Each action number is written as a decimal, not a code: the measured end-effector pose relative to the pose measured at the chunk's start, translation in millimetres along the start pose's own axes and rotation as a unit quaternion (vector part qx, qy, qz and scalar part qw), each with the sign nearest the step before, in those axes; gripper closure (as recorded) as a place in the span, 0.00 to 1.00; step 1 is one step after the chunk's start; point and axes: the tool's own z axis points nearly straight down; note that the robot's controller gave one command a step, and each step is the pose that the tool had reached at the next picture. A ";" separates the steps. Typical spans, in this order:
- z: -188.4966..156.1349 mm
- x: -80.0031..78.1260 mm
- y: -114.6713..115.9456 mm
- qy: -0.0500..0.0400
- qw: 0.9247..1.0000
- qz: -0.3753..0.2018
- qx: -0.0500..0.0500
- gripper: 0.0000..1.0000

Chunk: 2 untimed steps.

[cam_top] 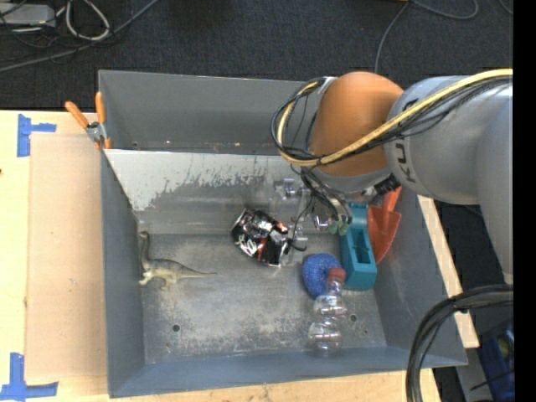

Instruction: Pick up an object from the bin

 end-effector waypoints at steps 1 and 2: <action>61.4 3.5 1.6 0.000 0.997 0.072 0.000 0.00; 28.0 8.4 6.0 -0.001 0.998 0.057 0.000 0.00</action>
Offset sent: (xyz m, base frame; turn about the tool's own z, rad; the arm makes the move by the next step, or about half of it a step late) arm -0.0092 0.0079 -0.0084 0.0925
